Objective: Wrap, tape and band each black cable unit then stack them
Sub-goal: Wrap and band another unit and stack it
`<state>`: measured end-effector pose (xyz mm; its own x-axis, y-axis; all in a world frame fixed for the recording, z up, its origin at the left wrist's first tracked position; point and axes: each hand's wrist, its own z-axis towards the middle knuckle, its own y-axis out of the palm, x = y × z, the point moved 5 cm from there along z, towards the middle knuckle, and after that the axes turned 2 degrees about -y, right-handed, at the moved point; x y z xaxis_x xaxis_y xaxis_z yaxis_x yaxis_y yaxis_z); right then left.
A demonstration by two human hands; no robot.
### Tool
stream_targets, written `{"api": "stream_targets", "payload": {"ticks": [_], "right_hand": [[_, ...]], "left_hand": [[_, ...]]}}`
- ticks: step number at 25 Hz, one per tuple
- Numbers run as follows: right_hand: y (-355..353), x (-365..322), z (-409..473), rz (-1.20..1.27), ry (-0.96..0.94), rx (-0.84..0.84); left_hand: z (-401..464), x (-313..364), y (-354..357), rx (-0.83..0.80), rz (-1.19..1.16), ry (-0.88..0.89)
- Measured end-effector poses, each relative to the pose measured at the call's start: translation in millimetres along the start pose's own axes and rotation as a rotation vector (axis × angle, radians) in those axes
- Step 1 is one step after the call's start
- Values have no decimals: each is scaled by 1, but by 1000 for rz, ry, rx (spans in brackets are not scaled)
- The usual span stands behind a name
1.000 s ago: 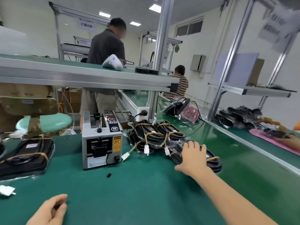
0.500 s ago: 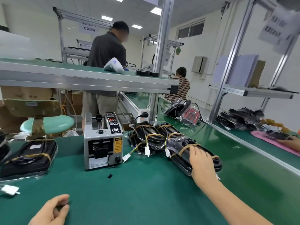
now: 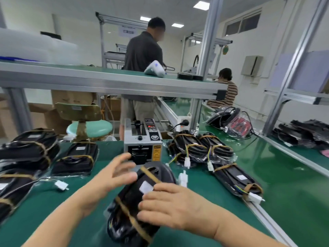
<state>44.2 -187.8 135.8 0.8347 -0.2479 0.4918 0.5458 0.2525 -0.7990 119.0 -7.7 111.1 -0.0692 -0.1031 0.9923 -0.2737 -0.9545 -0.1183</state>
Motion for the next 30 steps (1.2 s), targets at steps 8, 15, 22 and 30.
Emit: {"api": "stream_targets", "payload": {"ticks": [8, 15, 22, 30], "right_hand": [[-6, 51, 32, 691, 714, 312], [46, 45, 60, 1356, 995, 156], [73, 39, 67, 1610, 1134, 196], [118, 32, 17, 1735, 1723, 208]], "left_hand": [[-28, -25, -28, 275, -229, 205], [-55, -26, -23, 388, -171, 322], [-73, 13, -15, 350, 530, 575], [-70, 11, -25, 299, 290, 424]]}}
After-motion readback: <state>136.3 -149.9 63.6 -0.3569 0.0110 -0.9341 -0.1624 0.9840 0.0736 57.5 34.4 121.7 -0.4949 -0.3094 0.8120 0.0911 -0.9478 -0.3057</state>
